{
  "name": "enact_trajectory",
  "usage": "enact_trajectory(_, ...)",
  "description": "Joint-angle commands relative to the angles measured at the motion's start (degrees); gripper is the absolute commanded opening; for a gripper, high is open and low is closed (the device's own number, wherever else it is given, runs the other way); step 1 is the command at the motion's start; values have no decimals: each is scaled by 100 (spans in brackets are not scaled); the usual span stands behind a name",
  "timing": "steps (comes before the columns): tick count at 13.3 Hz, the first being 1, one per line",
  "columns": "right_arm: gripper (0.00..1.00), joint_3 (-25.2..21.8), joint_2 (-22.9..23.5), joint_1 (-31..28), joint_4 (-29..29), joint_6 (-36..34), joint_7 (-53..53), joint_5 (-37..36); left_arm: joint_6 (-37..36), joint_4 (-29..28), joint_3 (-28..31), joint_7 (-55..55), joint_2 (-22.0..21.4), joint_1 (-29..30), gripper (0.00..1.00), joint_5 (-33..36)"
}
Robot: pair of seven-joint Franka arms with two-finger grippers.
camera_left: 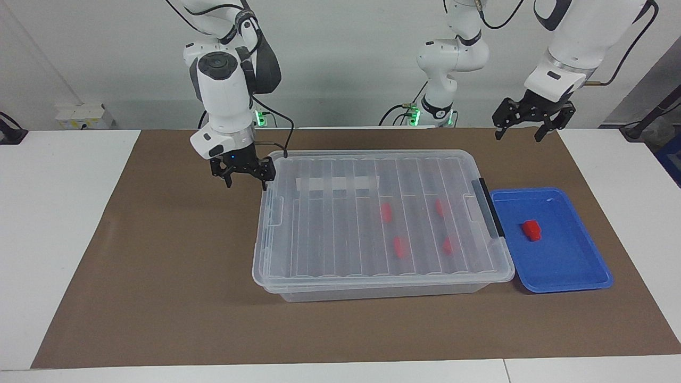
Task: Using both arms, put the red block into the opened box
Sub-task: 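Grasp the edge of the clear lid with the right gripper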
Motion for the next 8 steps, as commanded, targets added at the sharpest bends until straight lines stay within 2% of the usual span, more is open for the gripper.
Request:
enact_trajectory(1, 100, 25, -62, -17, -102, 33, -122, -128, 100, -142, 28, -45, -116, -5, 100, -17)
enact_trajectory(8, 100, 25, 9, 133, -40, 305, -61, -93, 100, -142, 19, -45, -125, -5, 100, -17)
